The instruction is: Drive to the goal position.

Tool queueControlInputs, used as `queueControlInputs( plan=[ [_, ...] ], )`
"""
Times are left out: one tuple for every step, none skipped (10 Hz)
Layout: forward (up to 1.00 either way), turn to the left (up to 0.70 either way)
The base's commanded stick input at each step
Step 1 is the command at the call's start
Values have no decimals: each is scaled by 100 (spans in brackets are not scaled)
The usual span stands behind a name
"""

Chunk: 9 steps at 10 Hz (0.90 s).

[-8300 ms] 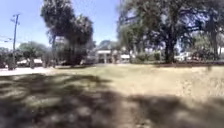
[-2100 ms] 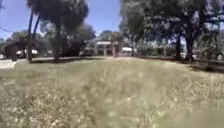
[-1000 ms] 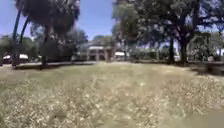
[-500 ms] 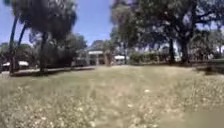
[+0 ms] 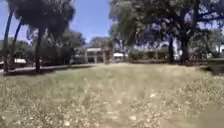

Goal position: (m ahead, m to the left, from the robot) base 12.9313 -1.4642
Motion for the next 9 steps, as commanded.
queueControlInputs(
  plan=[
    [70, 0],
    [70, 0],
    [70, 0],
    [70, -1],
    [70, -4],
    [70, -29],
    [70, 0],
    [70, 0],
    [70, 0]
  ],
)
